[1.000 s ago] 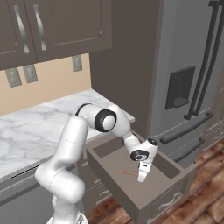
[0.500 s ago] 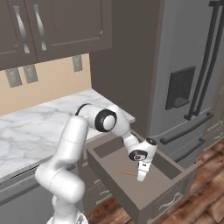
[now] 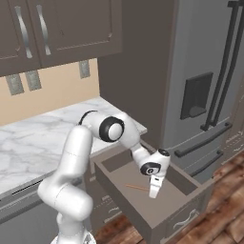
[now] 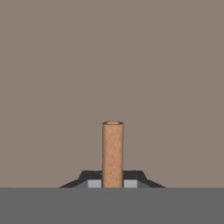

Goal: Pick up the straw from the left drawer and put it inside the smoothie cup.

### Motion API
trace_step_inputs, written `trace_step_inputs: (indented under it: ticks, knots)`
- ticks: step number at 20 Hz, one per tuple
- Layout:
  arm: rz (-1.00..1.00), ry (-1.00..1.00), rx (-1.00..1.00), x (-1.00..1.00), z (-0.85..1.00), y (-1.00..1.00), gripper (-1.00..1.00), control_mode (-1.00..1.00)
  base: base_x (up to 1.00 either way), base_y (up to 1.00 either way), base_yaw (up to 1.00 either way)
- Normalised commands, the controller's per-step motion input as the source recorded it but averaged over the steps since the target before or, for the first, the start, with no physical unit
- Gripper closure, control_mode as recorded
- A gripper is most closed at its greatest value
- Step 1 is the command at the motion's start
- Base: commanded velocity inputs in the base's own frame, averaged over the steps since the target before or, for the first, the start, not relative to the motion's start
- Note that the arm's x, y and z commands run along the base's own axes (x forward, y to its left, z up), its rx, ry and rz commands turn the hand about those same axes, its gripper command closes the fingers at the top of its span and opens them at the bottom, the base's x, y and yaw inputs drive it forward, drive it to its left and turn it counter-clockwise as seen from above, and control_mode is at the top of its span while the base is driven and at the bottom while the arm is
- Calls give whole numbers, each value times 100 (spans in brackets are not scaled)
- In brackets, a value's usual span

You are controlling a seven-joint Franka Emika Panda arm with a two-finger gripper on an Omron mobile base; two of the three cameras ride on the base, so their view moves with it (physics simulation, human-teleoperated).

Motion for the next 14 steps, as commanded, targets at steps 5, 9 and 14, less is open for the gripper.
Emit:
trace_step_inputs:
  ticks: [5, 9, 14]
  knots:
    - [0, -11, 0, -58, 95, -1, 100, -100, 0, 0, 0]
    - [0, -16, 0, -56, 100, 0, 100, -100, 0, 0, 0]
    - [0, -22, -11, -36, 100, 16, 100, -100, 0, 0, 0]
